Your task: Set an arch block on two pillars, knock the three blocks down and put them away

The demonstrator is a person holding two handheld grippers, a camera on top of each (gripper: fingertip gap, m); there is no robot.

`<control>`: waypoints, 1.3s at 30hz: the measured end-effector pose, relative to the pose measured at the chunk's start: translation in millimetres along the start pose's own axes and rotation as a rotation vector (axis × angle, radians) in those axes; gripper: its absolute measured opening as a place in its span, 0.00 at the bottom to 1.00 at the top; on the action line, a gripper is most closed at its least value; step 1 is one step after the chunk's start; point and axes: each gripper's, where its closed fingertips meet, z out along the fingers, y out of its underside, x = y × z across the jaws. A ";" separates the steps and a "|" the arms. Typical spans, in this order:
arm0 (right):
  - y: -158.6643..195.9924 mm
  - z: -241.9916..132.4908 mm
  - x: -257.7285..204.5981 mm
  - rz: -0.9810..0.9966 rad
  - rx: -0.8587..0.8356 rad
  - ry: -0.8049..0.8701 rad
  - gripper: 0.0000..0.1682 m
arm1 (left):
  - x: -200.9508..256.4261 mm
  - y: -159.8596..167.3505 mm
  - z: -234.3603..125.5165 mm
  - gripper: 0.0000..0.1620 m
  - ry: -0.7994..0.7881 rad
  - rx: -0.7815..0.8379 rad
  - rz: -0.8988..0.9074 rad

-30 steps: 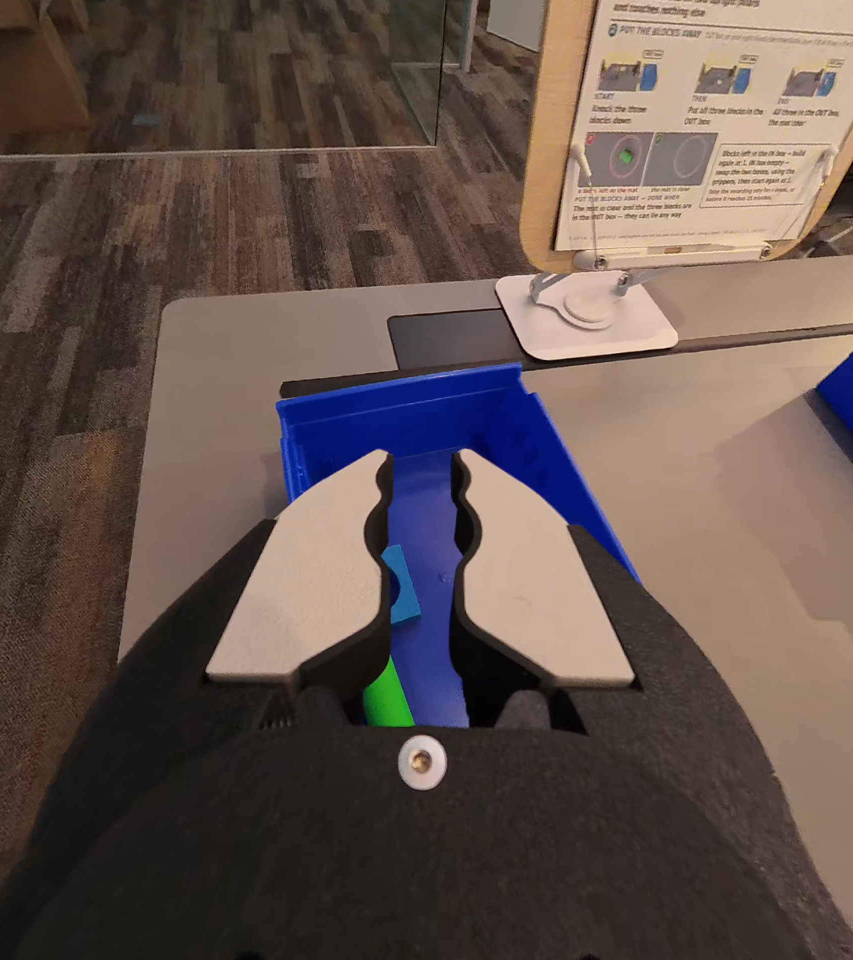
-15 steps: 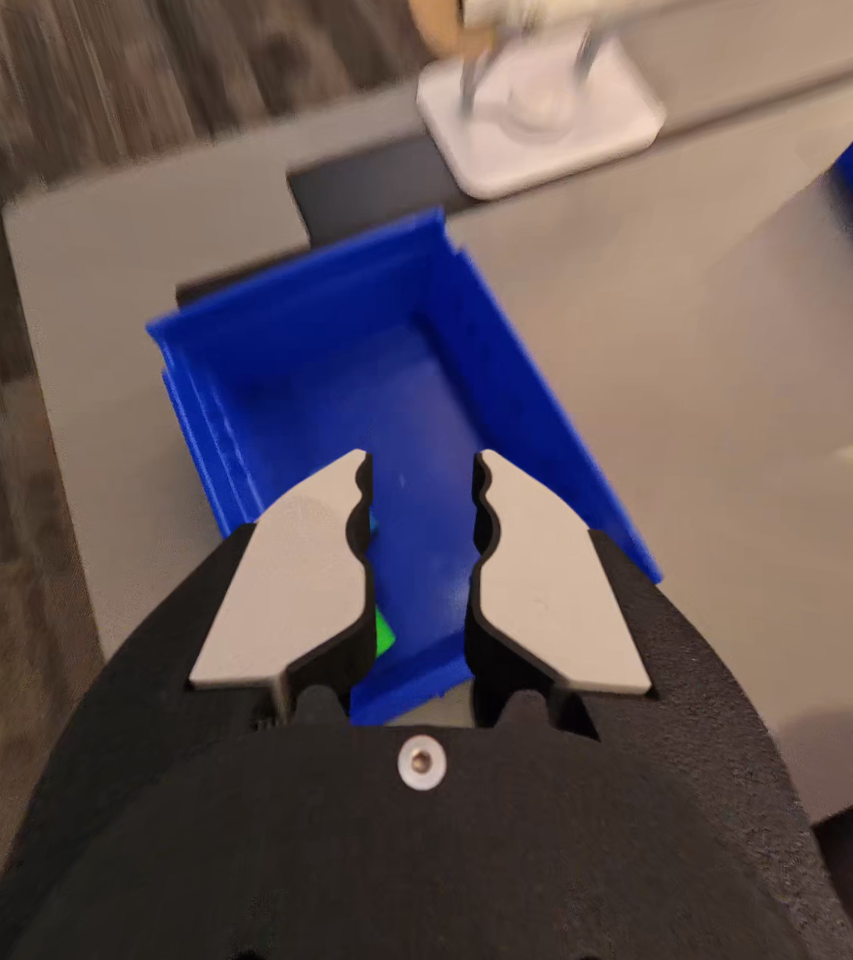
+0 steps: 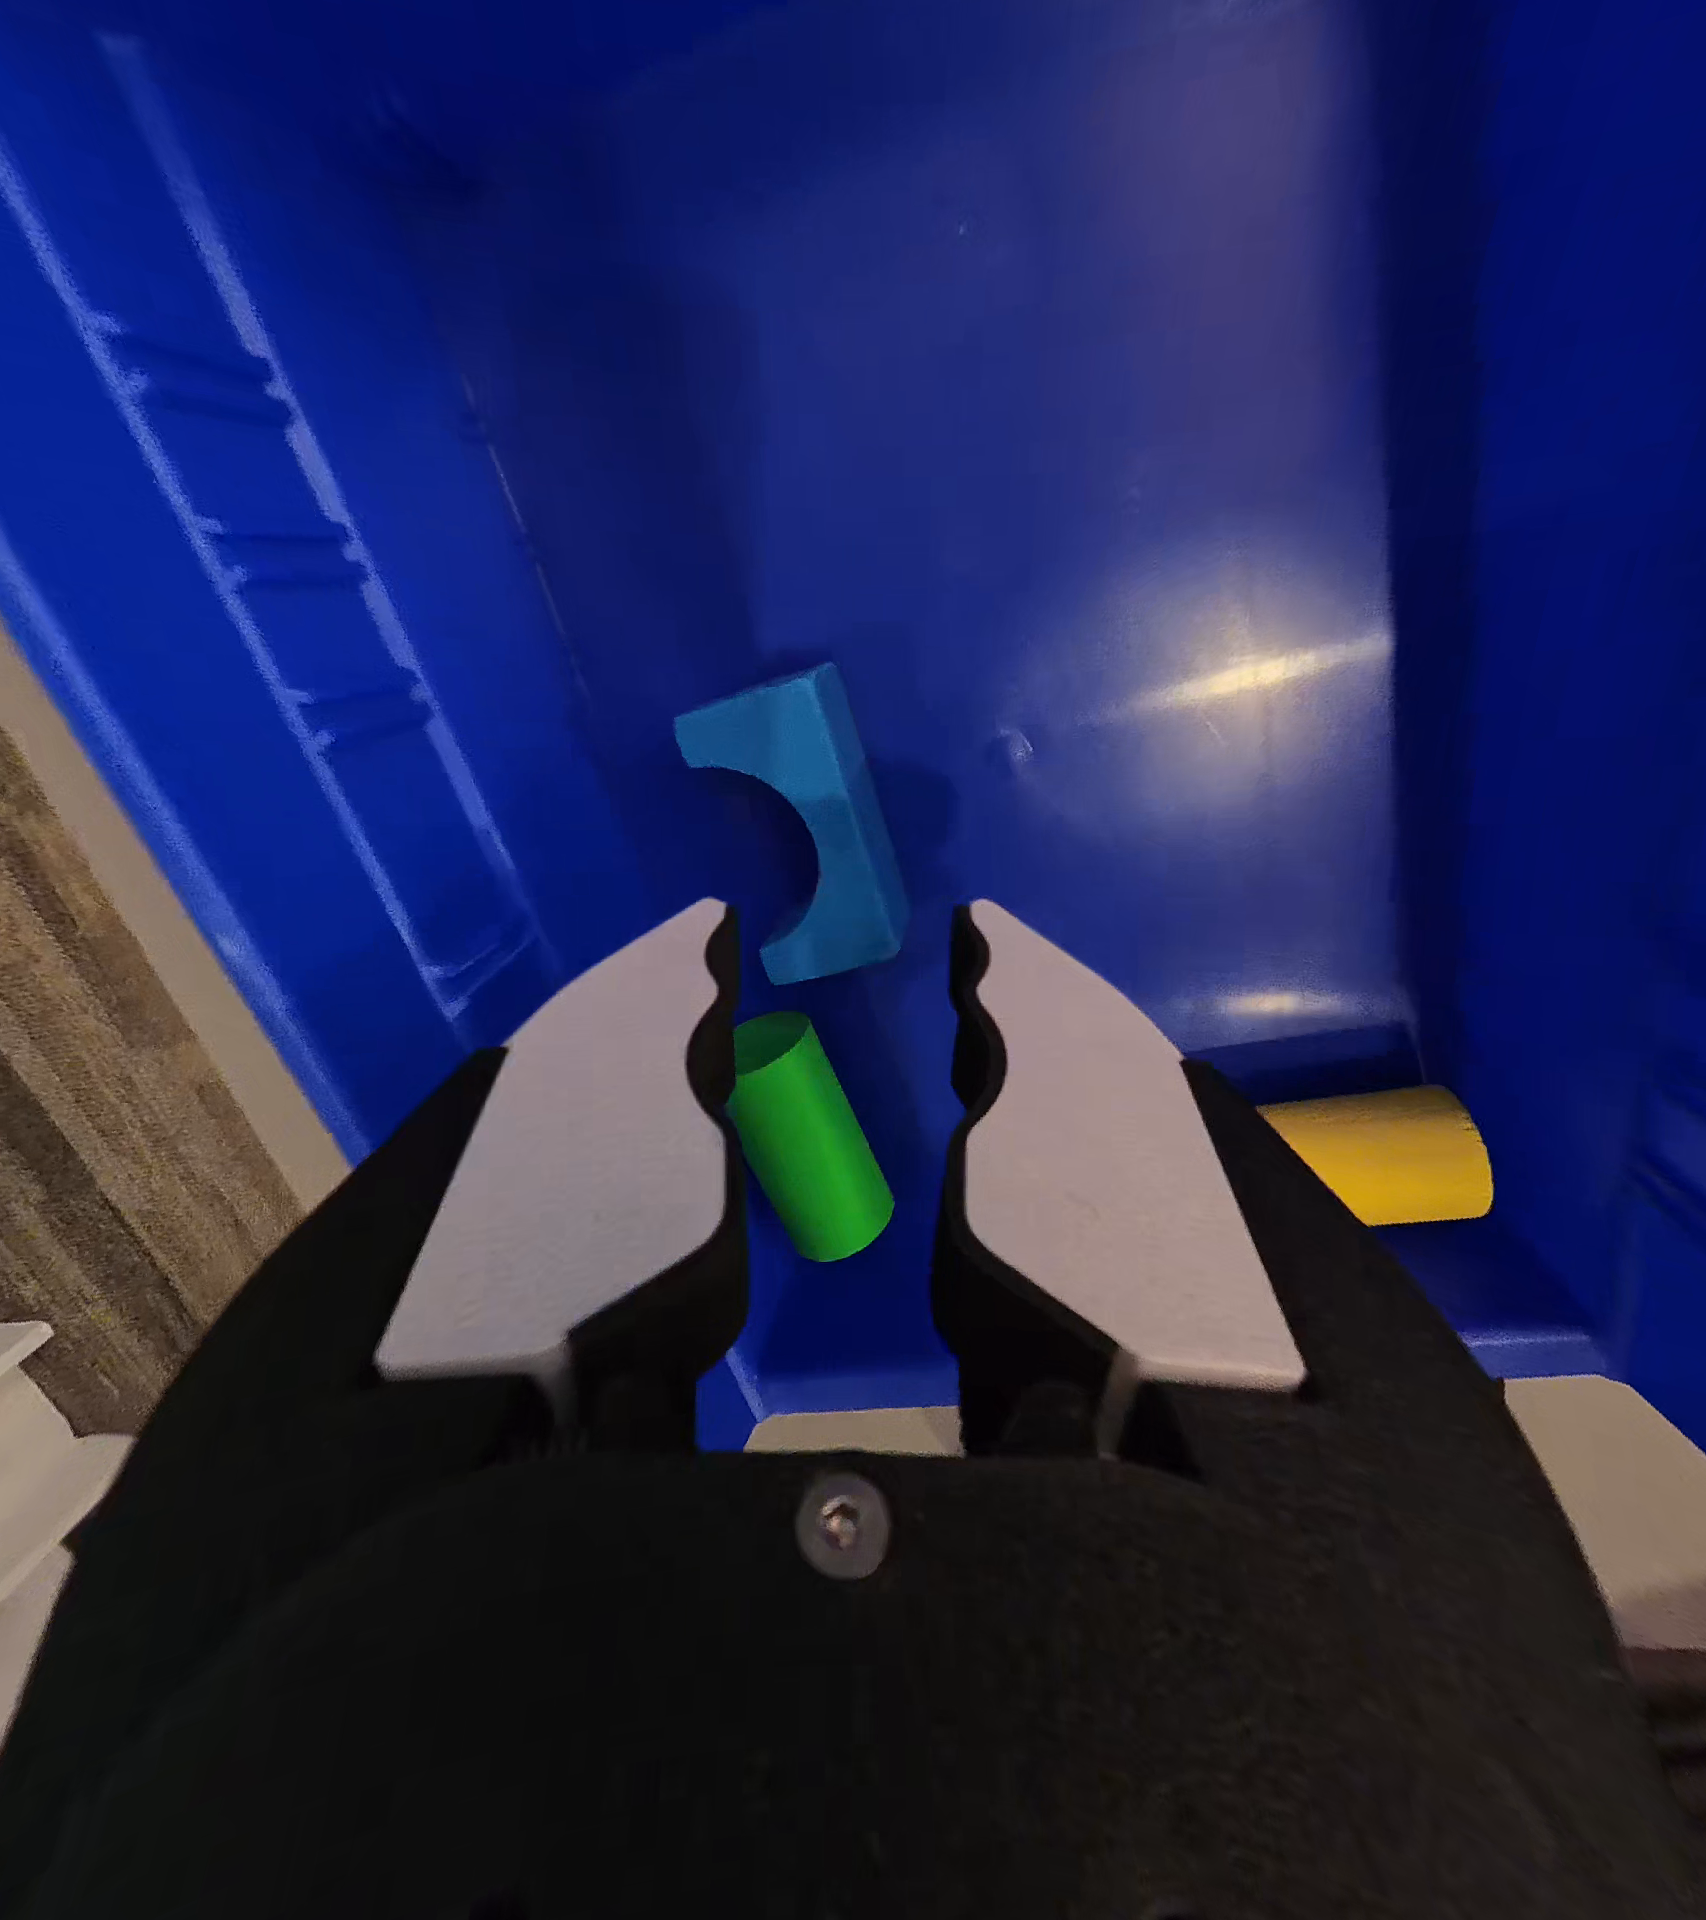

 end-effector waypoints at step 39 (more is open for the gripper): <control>37.1 34.6 -13.3 0.001 -0.170 -0.094 0.18 | 130.2 68.9 -3.0 0.16 0.456 -0.021 1.217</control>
